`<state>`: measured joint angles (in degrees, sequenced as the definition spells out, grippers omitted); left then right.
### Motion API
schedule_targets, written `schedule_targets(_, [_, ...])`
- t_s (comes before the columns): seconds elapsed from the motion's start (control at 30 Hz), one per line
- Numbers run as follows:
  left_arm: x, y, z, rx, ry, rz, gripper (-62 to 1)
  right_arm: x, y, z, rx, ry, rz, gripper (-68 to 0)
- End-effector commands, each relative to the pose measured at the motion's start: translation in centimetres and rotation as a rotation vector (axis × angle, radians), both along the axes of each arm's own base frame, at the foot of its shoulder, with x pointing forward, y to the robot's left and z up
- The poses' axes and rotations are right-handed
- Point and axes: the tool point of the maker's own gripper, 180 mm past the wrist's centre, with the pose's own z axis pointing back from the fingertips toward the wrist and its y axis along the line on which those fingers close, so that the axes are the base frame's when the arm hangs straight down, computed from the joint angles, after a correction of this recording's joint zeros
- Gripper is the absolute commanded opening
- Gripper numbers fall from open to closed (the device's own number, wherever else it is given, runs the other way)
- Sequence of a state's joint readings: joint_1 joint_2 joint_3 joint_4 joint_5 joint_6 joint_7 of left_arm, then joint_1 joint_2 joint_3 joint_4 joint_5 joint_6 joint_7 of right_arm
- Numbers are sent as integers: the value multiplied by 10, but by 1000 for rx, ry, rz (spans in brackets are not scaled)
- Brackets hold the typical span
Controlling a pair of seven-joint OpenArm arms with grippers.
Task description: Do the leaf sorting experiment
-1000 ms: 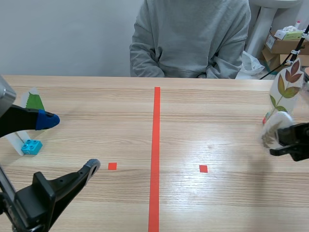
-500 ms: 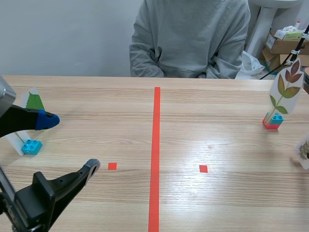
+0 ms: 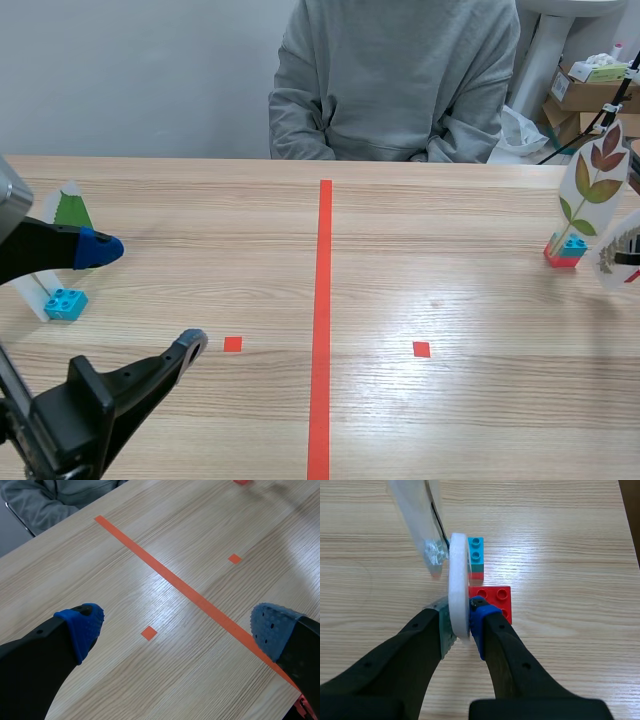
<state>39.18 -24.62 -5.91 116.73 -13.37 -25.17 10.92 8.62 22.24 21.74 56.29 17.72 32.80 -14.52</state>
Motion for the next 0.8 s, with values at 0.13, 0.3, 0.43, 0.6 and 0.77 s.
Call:
schedule_targets(0.13, [2,-2,6,-20,-18,2,14,-2,-9,-5,14,-8,-32,-658])
schedule_targets(0.3, [2,-2,6,-20,-18,2,14,-3,-13,-7,13,-2,-52,-658])
schedule_targets(0.43, [2,-2,6,-20,-18,2,14,-6,-13,-10,12,5,-52,-658])
schedule_targets(0.6, [2,-2,6,-20,-18,2,14,-11,-14,-15,10,21,-55,-657])
schedule_targets(0.77, [2,-2,6,-20,-18,2,14,-15,-14,-19,10,32,-55,-649])
